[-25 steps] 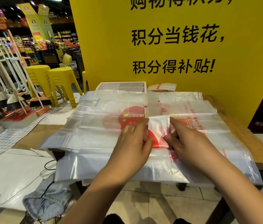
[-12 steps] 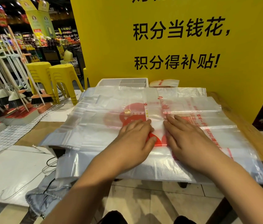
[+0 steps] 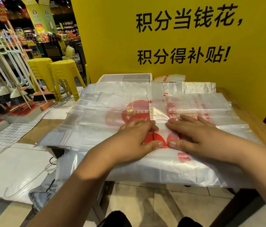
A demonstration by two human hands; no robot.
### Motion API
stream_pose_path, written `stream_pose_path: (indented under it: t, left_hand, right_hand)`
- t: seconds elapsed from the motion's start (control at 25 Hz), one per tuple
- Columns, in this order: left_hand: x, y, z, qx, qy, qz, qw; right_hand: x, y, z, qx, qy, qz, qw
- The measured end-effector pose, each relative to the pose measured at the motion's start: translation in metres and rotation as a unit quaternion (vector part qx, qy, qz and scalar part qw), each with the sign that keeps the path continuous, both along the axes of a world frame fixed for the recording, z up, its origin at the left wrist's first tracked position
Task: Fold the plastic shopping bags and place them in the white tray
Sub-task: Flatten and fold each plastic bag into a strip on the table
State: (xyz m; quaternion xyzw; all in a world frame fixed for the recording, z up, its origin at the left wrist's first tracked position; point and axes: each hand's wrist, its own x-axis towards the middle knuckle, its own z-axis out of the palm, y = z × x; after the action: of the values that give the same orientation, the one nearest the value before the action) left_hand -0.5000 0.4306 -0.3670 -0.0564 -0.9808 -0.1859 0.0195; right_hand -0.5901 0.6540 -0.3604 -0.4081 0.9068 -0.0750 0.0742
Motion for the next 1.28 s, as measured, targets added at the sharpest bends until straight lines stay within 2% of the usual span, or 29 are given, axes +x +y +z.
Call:
stream_pose_path:
  t: [0.24, 0.48, 0.76, 1.0, 1.12, 1.28]
  left_hand:
    - [0.001, 0.000, 0.001, 0.008, -0.010, 0.004, 1.000]
    - [0.020, 0.002, -0.005, -0.025, 0.094, 0.039, 0.994]
    - [0.029, 0.003, 0.004, 0.065, 0.032, 0.027, 0.997]
    - [0.033, 0.005, 0.001, 0.065, 0.074, 0.027, 0.995]
    - [0.034, 0.005, -0.008, 0.041, 0.144, 0.022, 0.988]
    - [0.030, 0.004, -0.014, 0.017, 0.130, 0.010, 0.991]
  right_hand:
    - [-0.002, 0.001, 0.000, -0.020, -0.032, -0.001, 0.999]
    - [0.010, 0.012, -0.001, -0.058, 0.039, 0.031, 0.997]
    - [0.042, 0.014, -0.009, -0.172, 0.122, 0.052, 0.976]
    - [0.064, 0.023, -0.015, -0.188, 0.114, 0.039, 0.975]
    - [0.064, 0.020, -0.019, -0.188, 0.111, 0.041, 0.975]
    - [0.064, 0.014, -0.019, -0.189, 0.093, 0.053, 0.976]
